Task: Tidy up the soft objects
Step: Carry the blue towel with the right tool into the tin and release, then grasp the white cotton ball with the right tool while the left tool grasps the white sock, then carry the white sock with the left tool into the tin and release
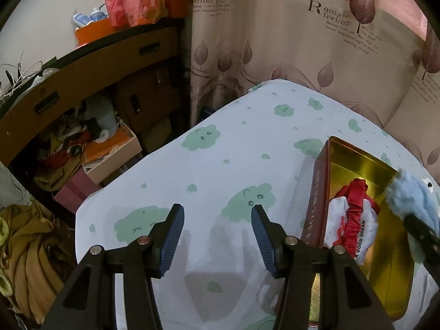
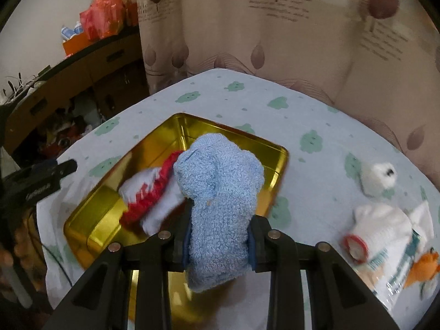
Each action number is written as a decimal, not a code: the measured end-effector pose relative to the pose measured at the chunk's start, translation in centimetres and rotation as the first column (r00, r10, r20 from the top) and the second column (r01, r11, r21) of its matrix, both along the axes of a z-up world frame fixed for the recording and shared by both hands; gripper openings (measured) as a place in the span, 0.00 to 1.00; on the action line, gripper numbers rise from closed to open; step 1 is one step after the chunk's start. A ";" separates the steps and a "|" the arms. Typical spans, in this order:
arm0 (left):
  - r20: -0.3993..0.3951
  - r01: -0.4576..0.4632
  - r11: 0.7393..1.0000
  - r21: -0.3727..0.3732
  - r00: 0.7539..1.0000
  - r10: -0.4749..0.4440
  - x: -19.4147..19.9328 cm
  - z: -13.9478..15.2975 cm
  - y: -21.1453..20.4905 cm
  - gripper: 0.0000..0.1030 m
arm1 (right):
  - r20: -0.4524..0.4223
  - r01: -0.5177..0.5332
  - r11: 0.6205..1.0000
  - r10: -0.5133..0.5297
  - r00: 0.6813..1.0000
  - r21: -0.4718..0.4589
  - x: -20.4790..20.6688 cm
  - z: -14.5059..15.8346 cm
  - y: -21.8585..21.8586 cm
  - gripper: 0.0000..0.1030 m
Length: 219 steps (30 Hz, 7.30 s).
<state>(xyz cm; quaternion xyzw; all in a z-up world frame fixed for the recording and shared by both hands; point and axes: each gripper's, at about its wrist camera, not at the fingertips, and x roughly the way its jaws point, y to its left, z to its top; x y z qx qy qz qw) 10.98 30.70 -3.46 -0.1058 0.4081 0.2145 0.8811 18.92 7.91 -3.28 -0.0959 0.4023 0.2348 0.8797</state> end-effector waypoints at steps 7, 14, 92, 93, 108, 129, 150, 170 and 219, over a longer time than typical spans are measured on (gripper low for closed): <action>-0.008 -0.006 1.000 -0.026 1.000 0.006 0.1 -0.3 0.3 0.50 | -0.017 0.031 0.998 -0.032 0.999 -0.050 2.6 -1.6 2.7 0.28; -0.016 0.011 1.000 -0.030 1.000 -0.011 0.2 -0.5 0.0 0.50 | -0.048 0.038 0.997 -0.042 0.998 -0.068 3.6 -2.7 3.2 0.41; -0.019 0.798 0.600 0.049 0.602 -0.799 9.8 -0.3 -38.0 0.52 | -0.027 0.626 0.779 -0.627 0.778 -0.034 -2.6 -6.8 -38.8 0.28; -0.022 0.798 0.602 0.043 0.603 -0.798 10.3 -0.5 -38.1 0.52 | -0.027 0.626 0.779 -0.627 0.779 -0.034 -2.6 -6.8 -38.8 0.28; -0.017 0.712 0.685 -0.156 0.691 -0.723 16.2 -3.3 -37.2 0.24 | -0.020 0.623 0.781 -0.624 0.781 -0.048 -2.5 -6.8 -38.5 0.29; -0.010 0.711 0.698 -0.089 0.700 -0.714 11.2 1.0 -35.7 0.19 | -0.019 0.623 0.781 -0.624 0.781 -0.048 -2.5 -6.9 -38.5 0.29; 0.001 0.503 0.864 -0.012 0.864 -0.503 10.1 5.8 -20.8 0.19 | -0.019 0.622 0.781 -0.623 0.782 -0.049 -2.6 -6.9 -38.5 0.29; -0.098 0.357 0.934 -0.004 0.929 -0.356 13.0 0.6 -12.6 0.20 | -0.016 0.621 0.782 -0.623 0.782 -0.054 -2.6 -6.9 -38.5 0.29; 0.035 0.259 0.962 0.083 0.964 -0.262 -0.2 1.8 -5.7 0.44 | 0.015 0.625 0.776 -0.626 0.779 -0.078 -2.8 -6.4 -38.3 0.25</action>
